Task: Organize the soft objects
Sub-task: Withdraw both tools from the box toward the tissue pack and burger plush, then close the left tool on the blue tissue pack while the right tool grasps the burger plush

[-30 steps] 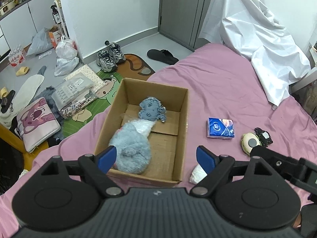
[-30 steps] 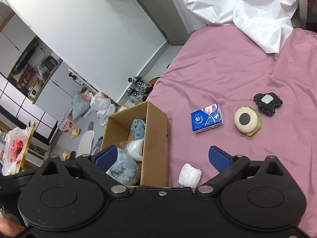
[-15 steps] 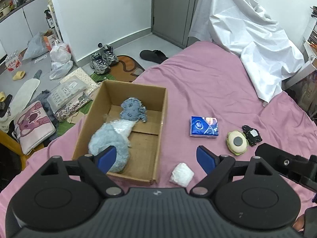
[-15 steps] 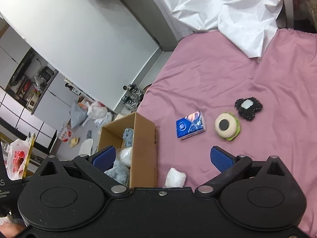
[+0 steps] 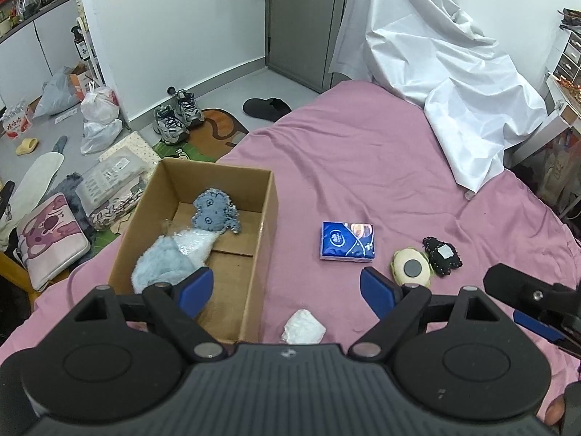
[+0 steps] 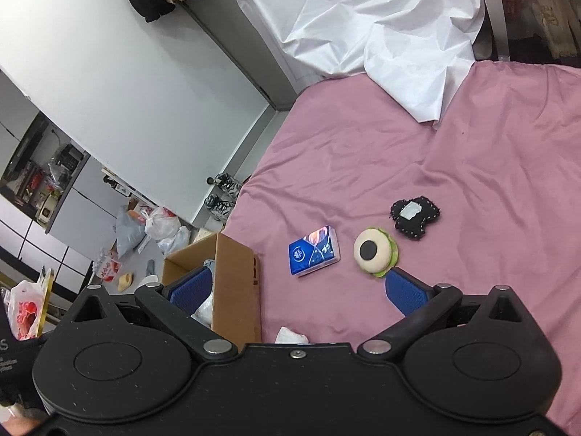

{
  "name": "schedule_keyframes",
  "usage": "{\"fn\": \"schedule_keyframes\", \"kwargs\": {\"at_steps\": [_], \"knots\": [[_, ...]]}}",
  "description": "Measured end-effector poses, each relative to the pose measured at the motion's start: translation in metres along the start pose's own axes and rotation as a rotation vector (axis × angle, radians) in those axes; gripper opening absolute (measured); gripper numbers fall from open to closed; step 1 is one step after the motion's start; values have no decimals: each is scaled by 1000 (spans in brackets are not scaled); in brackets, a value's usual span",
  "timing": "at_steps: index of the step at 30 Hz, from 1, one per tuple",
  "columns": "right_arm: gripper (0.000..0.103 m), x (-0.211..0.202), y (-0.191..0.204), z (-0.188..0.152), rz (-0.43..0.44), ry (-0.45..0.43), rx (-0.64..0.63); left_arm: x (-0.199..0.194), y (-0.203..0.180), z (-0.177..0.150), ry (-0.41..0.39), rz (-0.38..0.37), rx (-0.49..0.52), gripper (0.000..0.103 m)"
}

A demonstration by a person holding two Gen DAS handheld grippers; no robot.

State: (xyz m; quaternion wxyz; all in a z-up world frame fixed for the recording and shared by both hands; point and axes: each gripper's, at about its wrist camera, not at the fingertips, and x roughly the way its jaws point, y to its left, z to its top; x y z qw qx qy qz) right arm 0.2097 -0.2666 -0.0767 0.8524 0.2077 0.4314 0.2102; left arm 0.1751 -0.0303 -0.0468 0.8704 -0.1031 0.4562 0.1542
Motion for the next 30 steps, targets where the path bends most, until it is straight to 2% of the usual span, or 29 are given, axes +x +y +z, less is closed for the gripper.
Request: {"fn": "schedule_keyframes", "kwargs": {"at_steps": [20,30], "knots": [[103,11,-39,13,-55,18,76,36,-14,8,30,-43,-18,87],[103,21,-61,18,-65,16,177,59,-21,14,49,-112,-37,87]]}}
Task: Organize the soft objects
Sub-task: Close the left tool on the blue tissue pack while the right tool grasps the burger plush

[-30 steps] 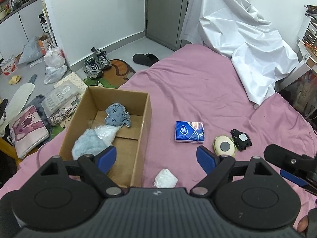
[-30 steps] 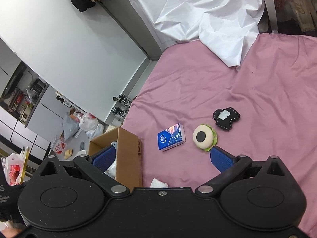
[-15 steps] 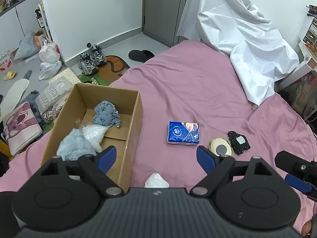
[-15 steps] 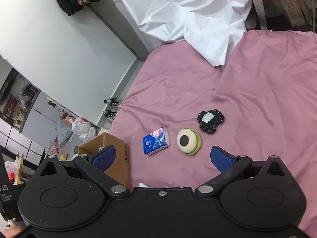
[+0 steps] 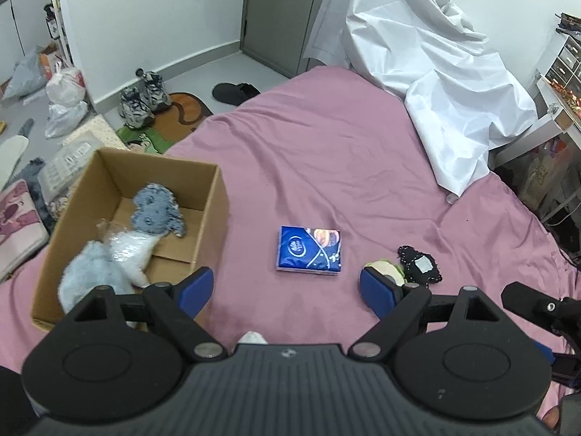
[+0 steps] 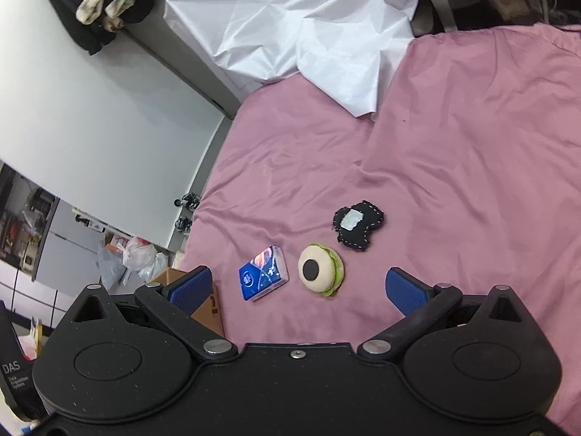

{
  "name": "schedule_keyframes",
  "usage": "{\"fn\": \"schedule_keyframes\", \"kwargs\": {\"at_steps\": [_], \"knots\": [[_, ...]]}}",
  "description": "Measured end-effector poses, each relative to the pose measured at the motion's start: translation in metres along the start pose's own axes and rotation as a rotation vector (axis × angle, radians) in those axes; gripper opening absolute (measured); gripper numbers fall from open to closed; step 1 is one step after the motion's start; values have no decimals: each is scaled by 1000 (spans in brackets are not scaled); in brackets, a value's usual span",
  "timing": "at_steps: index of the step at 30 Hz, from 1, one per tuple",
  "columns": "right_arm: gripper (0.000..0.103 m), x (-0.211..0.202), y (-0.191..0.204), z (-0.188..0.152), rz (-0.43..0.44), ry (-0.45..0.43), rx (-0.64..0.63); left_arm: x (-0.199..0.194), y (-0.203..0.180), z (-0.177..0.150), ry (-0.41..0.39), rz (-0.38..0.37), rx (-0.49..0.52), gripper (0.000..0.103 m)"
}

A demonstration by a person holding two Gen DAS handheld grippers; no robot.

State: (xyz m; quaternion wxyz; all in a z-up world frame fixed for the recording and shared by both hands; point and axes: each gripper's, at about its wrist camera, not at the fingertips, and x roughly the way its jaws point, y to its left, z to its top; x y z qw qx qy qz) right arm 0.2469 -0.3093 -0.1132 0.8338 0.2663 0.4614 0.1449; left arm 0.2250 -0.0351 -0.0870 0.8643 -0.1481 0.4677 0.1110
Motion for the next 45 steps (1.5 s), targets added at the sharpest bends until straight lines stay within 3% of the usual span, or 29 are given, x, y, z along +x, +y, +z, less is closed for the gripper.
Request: {"fn": "schedule_keyframes", "kwargs": {"at_steps": [7,22,31,45], "knots": [[95,20,-5,2,-2,27,42,25,1,5,29,-30,-10,87],[65,81,-18,1,-10,136,202,94,-7,17,127,-42,-29,87],[63,110,-36,1,-15,188,306,132,-10,15,185,-15,-45,87],[60,144,-42,1,-2,230,343,166,-10,15,229,20,-89,87]]}}
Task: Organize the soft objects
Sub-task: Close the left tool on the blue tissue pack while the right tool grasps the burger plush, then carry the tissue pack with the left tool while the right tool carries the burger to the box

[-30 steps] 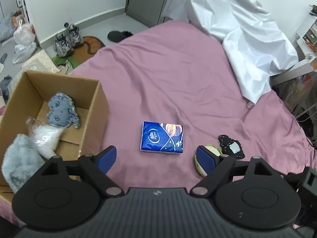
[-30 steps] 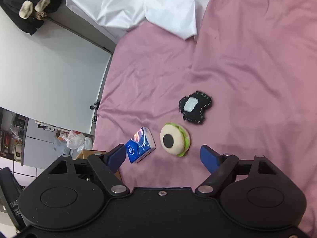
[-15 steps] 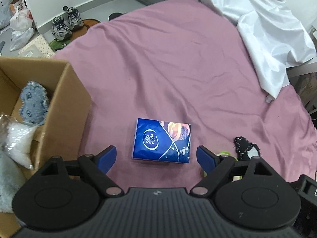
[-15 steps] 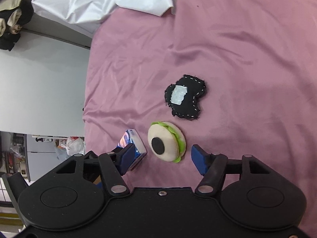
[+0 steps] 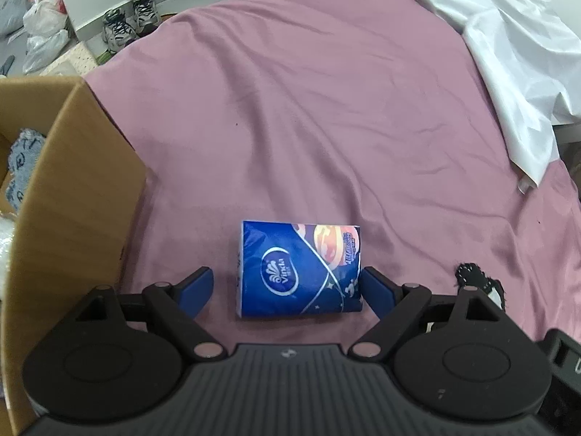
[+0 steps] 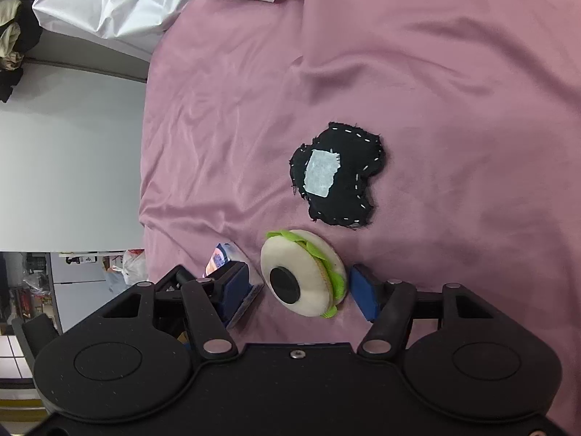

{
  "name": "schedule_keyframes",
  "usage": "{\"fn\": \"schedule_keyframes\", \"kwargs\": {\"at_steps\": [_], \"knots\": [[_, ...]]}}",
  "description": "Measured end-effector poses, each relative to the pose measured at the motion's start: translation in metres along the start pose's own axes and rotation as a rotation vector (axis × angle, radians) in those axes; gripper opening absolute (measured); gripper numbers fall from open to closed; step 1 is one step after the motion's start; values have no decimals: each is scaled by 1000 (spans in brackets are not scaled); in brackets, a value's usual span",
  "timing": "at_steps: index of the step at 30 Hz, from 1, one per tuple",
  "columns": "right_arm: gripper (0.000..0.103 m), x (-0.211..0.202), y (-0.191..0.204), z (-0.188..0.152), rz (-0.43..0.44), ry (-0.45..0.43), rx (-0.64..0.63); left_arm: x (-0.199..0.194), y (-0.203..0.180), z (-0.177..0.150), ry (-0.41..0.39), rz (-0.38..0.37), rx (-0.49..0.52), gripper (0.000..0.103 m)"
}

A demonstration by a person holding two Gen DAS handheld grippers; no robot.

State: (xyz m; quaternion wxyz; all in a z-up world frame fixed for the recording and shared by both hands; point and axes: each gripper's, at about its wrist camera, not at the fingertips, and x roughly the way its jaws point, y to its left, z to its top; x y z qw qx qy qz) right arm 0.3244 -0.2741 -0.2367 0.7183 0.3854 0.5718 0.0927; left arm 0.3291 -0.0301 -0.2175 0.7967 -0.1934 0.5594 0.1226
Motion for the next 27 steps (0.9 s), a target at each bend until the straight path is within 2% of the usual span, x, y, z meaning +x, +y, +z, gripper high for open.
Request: {"fn": "schedule_keyframes", "kwargs": {"at_steps": [3,4,5,7,10,27], "knots": [[39,1,3,-2,-16,-1,-27,-2,0,0,1,-3,-13,84],[36,3,3,-2,-15,5,-25,-5,0,-1,-1,-9,-12,79],[33,3,2,-3,-13,5,-20,-6,0,-1,-2,-17,-9,70],[31,0,4,-3,-8,-3,-30,-13,0,-3,-6,-17,-3,68],[29,-7,8,-4,-1,-26,-55,-24,2,-5,-24,-3,-5,67],[29,-43,36,-25,40,-109,-182,-108,13,-10,-164,-33,-7,67]]}}
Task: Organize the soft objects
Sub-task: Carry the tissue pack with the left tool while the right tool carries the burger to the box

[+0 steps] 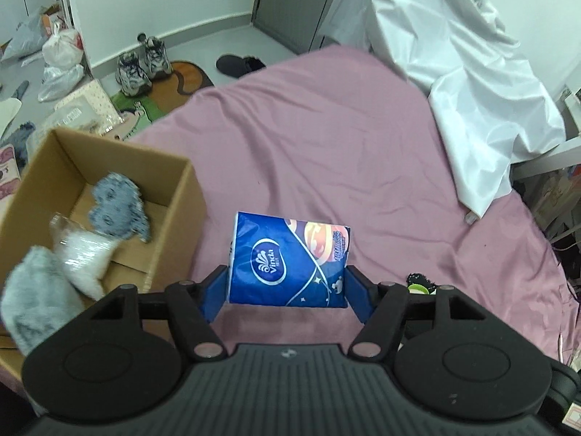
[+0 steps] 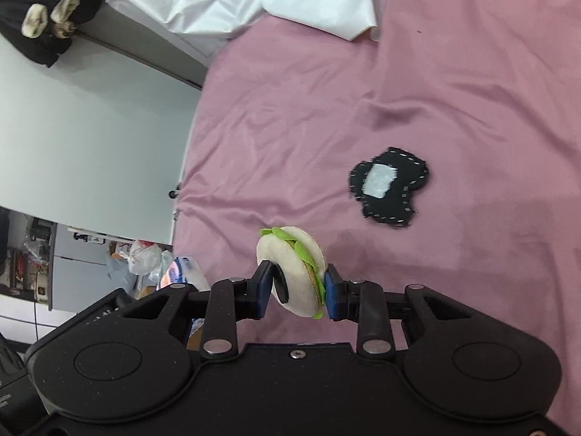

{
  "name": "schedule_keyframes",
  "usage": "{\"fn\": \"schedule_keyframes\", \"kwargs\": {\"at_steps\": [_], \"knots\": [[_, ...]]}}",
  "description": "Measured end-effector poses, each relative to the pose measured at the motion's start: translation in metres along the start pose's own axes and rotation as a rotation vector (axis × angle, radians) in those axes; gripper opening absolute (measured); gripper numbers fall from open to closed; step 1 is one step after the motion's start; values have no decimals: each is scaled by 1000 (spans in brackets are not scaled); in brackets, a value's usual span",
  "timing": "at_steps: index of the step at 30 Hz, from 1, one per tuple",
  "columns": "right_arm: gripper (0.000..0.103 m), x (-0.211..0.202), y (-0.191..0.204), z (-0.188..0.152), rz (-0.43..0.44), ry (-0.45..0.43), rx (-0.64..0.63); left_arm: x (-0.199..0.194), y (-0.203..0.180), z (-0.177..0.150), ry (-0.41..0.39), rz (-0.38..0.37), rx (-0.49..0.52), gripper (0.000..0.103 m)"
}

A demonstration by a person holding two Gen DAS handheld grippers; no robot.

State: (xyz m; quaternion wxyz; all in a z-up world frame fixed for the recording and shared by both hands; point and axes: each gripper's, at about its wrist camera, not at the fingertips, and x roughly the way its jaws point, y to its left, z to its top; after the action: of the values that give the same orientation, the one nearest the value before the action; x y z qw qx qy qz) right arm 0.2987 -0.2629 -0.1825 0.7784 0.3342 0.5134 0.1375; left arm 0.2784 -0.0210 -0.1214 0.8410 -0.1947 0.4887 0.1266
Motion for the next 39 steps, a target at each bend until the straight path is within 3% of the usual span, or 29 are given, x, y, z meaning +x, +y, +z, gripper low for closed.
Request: {"fn": "schedule_keyframes", "kwargs": {"at_steps": [10,22,39], "knots": [[29,-23,38,-17,25,-94,-142,-41,28,-5,-57,9,-42,67],[29,-32,76,-49,54,-141,-300,-84,68,-8,-118,11,-58,67],[29,-32,112,-84,108,-180,-472,-105,128,-12,-123,26,-125,67]]}}
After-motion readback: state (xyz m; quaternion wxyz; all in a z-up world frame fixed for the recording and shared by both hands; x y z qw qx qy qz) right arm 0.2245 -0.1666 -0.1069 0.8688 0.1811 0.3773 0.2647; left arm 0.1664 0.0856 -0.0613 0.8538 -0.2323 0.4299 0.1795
